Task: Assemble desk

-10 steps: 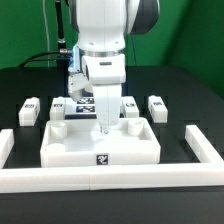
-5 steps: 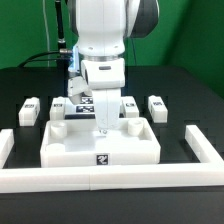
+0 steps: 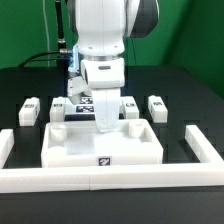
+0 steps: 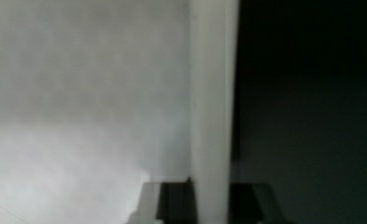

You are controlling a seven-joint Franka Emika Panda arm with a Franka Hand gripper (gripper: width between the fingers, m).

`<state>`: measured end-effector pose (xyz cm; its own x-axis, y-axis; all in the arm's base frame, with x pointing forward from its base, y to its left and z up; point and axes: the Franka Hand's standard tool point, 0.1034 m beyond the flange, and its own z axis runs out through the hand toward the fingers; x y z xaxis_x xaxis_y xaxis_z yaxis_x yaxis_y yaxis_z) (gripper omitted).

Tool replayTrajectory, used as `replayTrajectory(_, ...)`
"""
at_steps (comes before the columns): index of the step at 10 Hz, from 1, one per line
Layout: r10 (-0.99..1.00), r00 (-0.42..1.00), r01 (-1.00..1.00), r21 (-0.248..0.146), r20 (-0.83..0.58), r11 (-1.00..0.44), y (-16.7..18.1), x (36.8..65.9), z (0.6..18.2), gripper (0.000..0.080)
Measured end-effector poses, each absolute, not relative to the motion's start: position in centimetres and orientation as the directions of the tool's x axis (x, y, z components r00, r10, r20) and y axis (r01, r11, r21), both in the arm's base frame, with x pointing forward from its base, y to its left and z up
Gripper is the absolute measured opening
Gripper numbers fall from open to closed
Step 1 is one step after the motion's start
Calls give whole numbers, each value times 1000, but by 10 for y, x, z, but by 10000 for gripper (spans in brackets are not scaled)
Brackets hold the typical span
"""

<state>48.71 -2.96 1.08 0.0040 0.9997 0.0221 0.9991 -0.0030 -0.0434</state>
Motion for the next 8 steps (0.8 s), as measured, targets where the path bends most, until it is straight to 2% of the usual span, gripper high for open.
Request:
replayTrajectory(4,999,24,999,-43,23,-23,-26,488,11,57)
replayTrajectory(7,994,103,994,-25,40,-102,17,515,14,57)
replayTrajectory(8,992,119,992,-58,39,-116,35,521,13,57)
